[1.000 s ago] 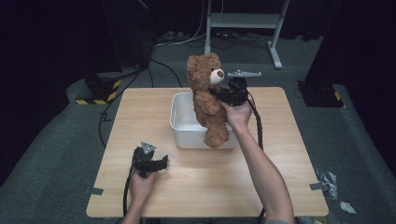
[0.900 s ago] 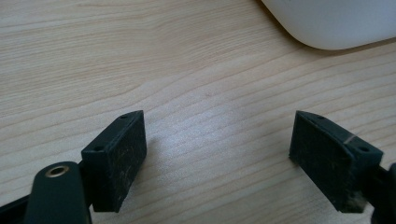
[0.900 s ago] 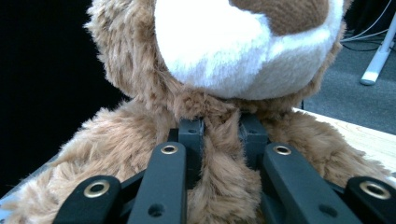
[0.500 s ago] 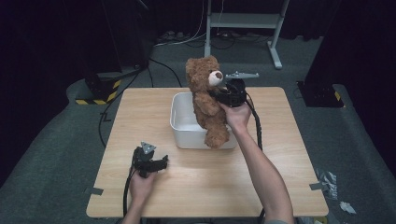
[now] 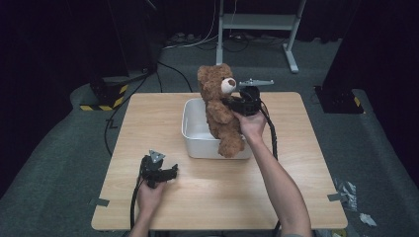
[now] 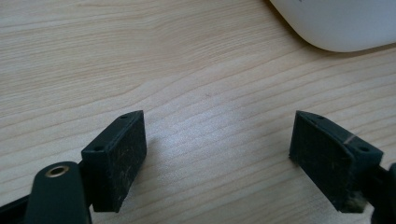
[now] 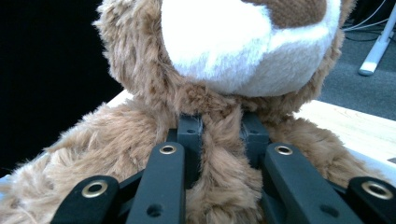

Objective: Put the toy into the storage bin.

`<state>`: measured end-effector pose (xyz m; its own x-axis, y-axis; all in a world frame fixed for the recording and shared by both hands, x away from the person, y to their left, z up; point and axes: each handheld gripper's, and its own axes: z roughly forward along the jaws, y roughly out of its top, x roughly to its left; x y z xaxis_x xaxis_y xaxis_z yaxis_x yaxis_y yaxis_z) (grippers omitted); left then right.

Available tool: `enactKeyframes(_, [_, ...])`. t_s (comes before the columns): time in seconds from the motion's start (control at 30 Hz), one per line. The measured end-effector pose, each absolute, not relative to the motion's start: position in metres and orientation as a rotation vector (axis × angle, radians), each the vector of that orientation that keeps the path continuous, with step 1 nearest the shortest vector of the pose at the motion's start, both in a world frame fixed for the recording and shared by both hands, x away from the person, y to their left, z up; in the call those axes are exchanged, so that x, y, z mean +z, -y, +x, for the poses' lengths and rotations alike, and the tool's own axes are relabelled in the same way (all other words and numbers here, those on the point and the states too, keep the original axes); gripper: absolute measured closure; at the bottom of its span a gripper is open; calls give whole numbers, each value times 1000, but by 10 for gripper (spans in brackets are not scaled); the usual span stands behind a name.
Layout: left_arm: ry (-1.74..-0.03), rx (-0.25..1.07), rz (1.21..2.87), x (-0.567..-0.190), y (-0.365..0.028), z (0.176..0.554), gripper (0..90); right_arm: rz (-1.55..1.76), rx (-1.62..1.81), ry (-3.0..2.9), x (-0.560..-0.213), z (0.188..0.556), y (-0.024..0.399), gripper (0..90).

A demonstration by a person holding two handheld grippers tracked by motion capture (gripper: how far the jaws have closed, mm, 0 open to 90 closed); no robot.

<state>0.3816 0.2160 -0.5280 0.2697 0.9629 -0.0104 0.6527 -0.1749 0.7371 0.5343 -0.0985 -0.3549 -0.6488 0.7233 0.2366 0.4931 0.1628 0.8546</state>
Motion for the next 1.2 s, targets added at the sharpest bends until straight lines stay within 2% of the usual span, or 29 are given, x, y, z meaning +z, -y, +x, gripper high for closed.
enactKeyframes(1.2, [-1456, 628, 1910, -528, -216, 382, 188, 1213, 1435, -2274, -361, 535, 97, 747])
